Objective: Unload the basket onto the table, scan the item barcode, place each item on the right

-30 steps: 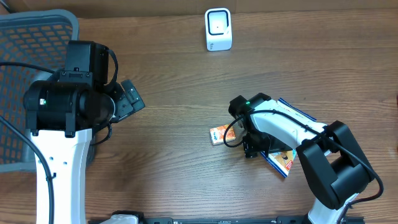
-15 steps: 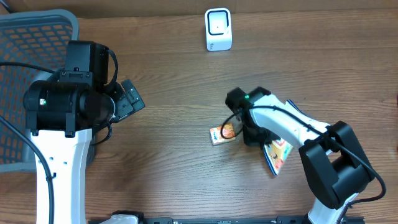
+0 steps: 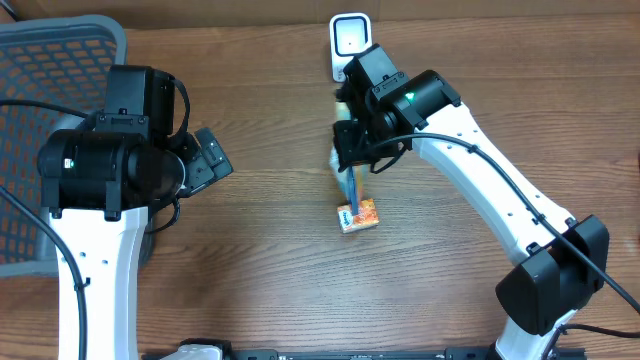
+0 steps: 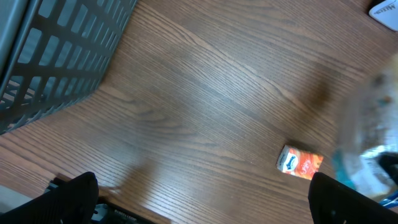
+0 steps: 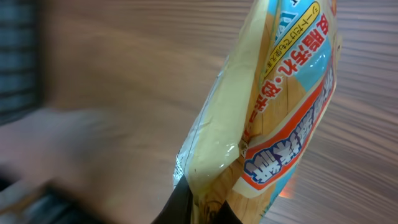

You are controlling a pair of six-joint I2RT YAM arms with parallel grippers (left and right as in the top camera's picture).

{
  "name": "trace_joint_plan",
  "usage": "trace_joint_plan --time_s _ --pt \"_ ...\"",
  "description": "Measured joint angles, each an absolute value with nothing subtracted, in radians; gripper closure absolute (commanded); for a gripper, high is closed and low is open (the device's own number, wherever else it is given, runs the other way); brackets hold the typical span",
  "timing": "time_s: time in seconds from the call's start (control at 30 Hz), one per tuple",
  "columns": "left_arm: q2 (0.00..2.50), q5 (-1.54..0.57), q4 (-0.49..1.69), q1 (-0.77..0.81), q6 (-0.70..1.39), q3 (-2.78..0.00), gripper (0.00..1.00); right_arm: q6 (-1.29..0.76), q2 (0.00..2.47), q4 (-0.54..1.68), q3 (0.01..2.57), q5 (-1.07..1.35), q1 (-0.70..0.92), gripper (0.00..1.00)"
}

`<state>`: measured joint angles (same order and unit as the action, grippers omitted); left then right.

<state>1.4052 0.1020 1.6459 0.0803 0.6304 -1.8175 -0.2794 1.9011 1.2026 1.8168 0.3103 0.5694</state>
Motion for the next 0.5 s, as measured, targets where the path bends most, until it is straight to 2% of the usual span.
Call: trace_joint_plan --time_s 0.2,0.37,0.5 --pt "1.405 0.102 1.646 0.08 0.63 -1.818 0.01 -0.218 1.901 1.098 1.805 0.642 0.57 0.96" --pt "1.405 0.102 1.646 0.08 0.63 -1.818 0.0 -0.217 1.916 1.079 1.712 0.741 0.566 0.96" --pt "1.405 0.102 1.646 0.08 0.63 -1.818 0.0 -0.246 1.958 1.099 1.651 0.701 0.524 0.71"
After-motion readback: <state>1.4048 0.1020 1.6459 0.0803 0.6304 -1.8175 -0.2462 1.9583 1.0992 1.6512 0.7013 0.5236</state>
